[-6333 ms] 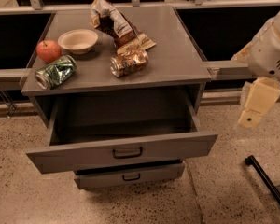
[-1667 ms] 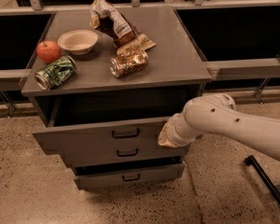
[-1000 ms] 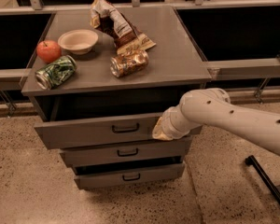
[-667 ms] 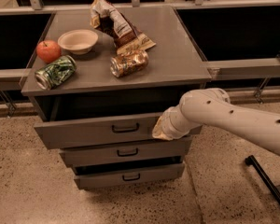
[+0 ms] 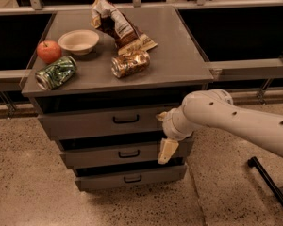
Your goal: Close top drawer
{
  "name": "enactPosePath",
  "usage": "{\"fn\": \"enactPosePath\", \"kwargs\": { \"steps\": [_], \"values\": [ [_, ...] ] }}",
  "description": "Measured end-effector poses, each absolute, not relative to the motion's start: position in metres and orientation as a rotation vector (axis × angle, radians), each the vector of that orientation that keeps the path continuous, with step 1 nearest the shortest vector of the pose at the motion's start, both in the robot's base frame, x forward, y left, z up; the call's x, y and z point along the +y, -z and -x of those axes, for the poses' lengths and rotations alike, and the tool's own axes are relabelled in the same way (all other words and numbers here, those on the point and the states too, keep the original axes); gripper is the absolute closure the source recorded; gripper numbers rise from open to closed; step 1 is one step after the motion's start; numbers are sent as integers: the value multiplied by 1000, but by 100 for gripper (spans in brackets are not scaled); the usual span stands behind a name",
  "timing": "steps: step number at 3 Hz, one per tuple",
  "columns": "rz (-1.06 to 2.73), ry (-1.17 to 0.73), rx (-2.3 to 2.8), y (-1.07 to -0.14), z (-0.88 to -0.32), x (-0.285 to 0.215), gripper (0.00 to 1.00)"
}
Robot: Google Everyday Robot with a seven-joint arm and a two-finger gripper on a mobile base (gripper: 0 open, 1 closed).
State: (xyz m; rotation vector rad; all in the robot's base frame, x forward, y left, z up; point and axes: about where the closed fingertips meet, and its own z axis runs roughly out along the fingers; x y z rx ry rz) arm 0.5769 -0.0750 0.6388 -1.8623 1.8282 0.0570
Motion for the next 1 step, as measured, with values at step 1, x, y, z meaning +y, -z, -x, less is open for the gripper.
{"fn": "enactPosePath", "kwargs": {
  "steps": [1],
  "values": [
    [1862,-57,1828,-639,-577,-75,0]
  ]
}}
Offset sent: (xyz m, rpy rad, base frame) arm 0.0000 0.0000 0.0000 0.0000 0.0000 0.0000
